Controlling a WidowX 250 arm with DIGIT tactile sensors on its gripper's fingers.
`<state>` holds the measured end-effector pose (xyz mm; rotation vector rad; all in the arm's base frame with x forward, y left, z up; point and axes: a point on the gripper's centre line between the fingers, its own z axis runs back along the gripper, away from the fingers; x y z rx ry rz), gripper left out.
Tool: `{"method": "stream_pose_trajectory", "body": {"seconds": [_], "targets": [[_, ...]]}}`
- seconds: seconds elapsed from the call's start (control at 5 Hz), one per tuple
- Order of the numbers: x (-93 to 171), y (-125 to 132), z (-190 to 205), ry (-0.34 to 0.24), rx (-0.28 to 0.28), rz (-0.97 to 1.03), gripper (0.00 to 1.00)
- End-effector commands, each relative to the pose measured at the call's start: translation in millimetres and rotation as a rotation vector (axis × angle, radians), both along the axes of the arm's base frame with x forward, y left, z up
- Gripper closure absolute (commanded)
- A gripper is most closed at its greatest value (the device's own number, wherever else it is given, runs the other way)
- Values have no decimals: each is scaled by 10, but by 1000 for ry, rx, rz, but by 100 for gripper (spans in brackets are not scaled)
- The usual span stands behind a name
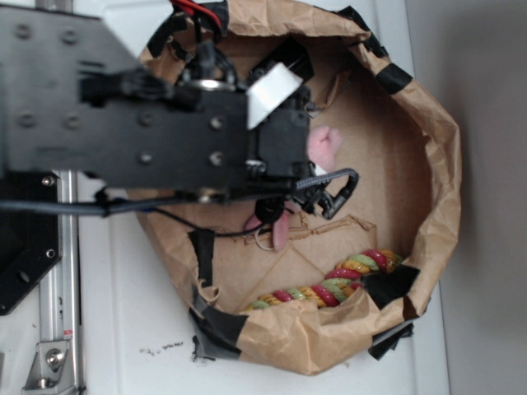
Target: Grab the black box.
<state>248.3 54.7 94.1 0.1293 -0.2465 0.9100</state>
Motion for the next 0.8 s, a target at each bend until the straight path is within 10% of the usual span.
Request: {"method": "stream_pose_trajectory", "body": {"seconds": [0.0, 0.6], "targets": [[-238, 560, -2, -24, -2, 73, 0], [-223, 661, -47, 62, -4, -53, 0]]}}
